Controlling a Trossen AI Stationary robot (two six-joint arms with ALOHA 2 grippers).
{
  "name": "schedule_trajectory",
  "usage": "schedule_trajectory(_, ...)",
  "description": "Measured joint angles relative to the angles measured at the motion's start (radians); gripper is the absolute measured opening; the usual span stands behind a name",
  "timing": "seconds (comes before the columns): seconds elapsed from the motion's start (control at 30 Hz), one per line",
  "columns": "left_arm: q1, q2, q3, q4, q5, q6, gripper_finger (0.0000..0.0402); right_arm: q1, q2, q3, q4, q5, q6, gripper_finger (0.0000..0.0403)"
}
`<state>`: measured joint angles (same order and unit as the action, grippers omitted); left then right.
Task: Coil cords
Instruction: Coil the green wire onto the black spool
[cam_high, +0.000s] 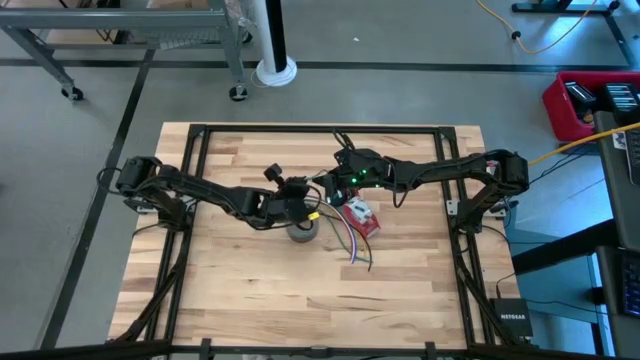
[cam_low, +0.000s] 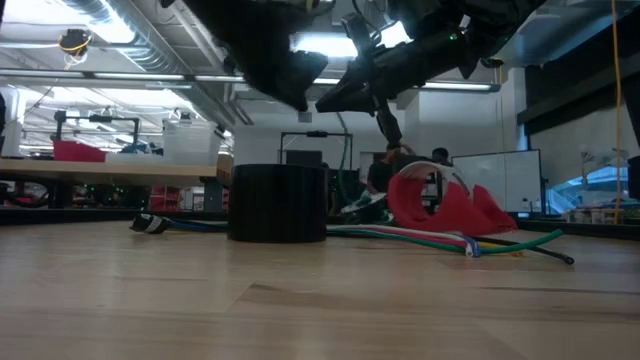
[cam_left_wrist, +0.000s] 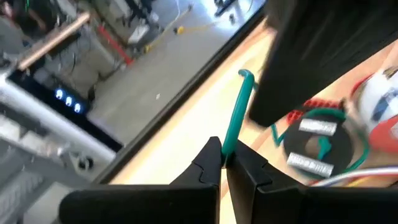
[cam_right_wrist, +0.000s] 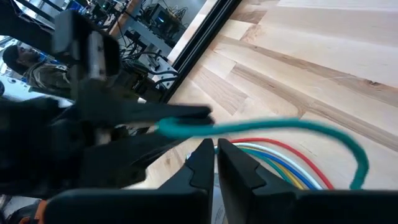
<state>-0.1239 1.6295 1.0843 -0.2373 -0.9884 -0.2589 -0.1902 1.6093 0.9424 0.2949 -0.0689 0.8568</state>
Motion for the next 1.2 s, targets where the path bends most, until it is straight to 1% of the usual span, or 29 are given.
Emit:
schedule_trajectory(0.07,0.005,0.000,0.000,-0.052,0.008,-0.050,0.0001,0.000,0.000,0.000,0.000,0.001,0.000,0.0027)
schedule_trajectory(0.17,0.010,0.000,0.000,-0.095,0.029,-0.085,0.0001,0.000,0.000,0.000,0.000,0.005,0.000,0.0027)
schedule_trajectory(0.27,0.010,0.000,0.000,-0.090,0.042,-0.080,0.0001,0.000,0.000,0.000,0.000,0.005,0.000,0.0027)
schedule_trajectory(0.83,0.010,0.000,0.000,-0.088,0.043,-0.079,0.0001,0.000,0.000,0.000,-0.006,0.005,-0.001,0.0028)
schedule_trajectory(1.2,0.010,0.000,0.000,-0.088,0.043,-0.046,0.0001,0.000,0.000,0.000,-0.007,0.005,-0.001,0.0028)
